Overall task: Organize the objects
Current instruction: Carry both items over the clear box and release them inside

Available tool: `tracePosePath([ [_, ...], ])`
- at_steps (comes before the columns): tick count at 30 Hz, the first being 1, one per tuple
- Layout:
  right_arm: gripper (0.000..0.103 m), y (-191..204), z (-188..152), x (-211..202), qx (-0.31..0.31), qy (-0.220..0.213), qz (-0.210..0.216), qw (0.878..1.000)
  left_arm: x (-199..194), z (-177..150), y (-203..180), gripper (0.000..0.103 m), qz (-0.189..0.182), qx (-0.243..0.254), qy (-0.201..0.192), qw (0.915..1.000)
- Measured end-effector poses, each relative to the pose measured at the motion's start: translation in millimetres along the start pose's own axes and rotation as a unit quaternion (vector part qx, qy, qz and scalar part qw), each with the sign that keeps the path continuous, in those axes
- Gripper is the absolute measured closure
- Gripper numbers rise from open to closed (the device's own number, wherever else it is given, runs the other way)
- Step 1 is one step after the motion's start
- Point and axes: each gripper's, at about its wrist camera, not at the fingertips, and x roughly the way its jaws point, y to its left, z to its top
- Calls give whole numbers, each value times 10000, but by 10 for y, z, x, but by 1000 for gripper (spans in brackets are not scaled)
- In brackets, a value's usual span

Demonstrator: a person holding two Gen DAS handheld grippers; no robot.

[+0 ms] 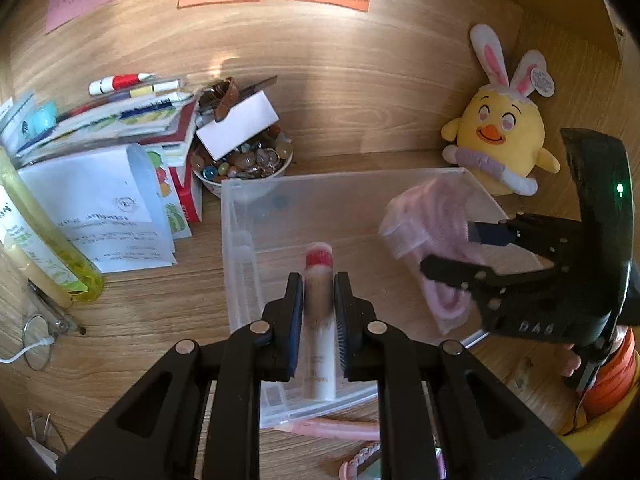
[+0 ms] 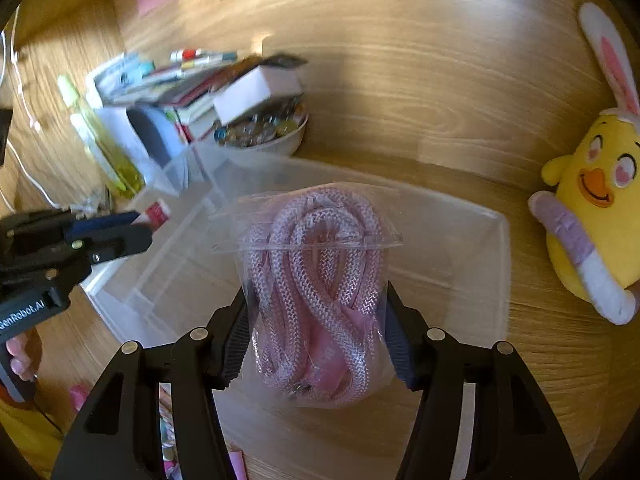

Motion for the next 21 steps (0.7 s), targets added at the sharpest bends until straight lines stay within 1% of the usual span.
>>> tracePosePath([
  [3,47,33,-38,50,-52,111,4,9999,27,-32,-25,88,76,72,31,9999],
  [4,45,31,-47,62,-42,149,40,9999,30,-35,-36,88,93,97,34,9999],
  [10,44,40,-83,10,3,143,-6,9999,-3,-65,-60,87,56,137,-4,9999],
  [14,43,69,-112,-135,-11,-49,-101,9999,-64,-88,-54,82,83,98,-85,9999],
  [16,36,84,-130,-240,-16,-181,-146,9997,-110,-104,-56,79,107,76,-143,9998],
  [18,31,88,-161,-360,14,-325,-150,9994,-157,-119,-61,77,154,82,-199,9996],
  [20,30,83,-185,-452,44,-423,-143,9990,-230,-138,-67,73,208,83,-287,9993],
  [21,29,79,-204,-503,63,-466,-155,9988,-280,-149,-67,70,237,80,-348,9991],
])
